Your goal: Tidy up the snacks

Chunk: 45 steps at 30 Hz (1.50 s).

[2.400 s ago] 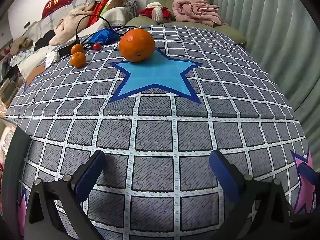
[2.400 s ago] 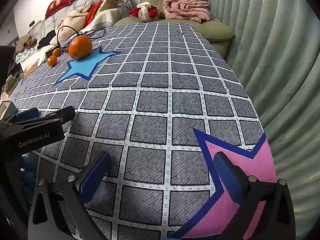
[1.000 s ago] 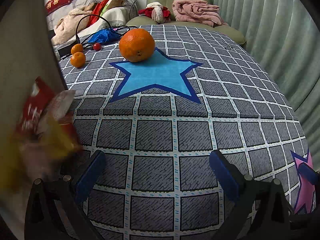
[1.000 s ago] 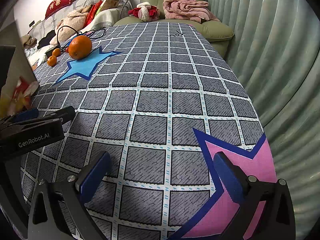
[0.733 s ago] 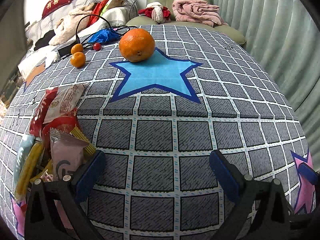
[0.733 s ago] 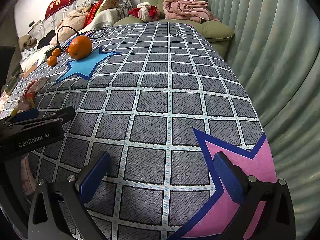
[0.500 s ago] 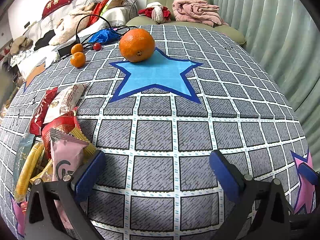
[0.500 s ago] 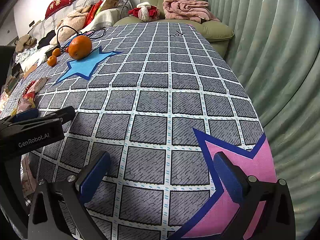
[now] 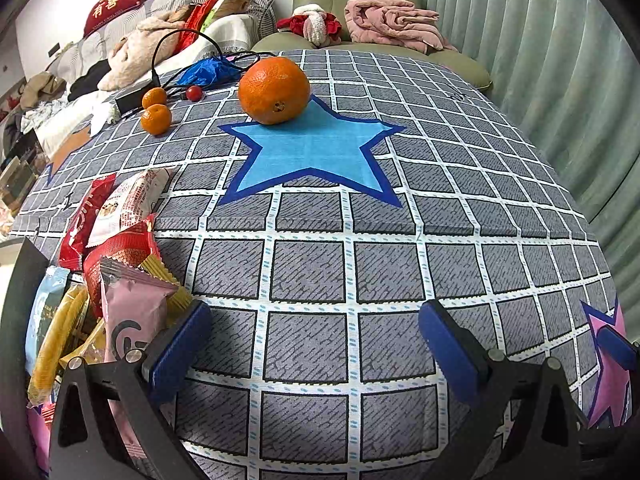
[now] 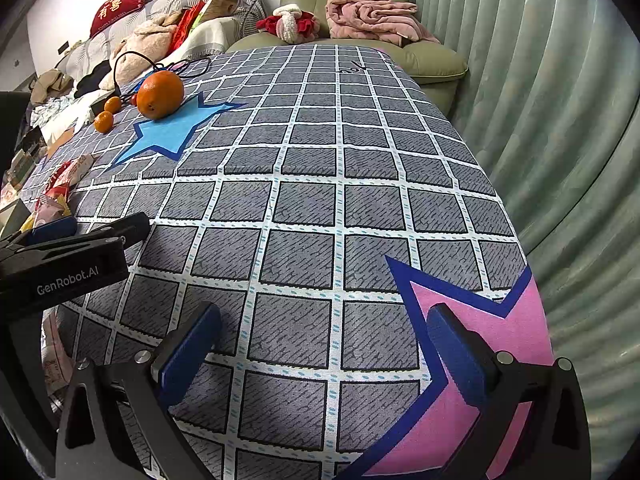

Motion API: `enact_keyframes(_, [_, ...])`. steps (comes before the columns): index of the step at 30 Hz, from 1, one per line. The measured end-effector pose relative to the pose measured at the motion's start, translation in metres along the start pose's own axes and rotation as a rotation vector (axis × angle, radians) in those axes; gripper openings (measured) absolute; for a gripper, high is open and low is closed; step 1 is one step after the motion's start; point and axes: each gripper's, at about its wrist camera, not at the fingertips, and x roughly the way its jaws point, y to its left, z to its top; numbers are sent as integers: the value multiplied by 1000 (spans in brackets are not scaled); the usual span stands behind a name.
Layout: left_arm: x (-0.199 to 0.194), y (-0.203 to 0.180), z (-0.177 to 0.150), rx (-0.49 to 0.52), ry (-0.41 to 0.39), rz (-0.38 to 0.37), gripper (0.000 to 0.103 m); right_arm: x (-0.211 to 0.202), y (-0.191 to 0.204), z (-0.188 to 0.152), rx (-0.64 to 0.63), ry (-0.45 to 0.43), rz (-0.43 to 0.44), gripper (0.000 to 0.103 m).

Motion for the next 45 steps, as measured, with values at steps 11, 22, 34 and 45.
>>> enact_keyframes(11, [0,0,0,0,0,0,103,0,0,0,0,0,0,103])
enact_keyframes(22, [-5,1,3,47,113,-48,103,0,0,0,0,0,0,103])
enact_keyframes(34, [-103,87,-47,-34,5,54,103,0,0,1,-2,5,0,103])
enact_keyframes(45, [-75,138,-81,-212,118,51,103,-22,114,21,5,122,282,103])
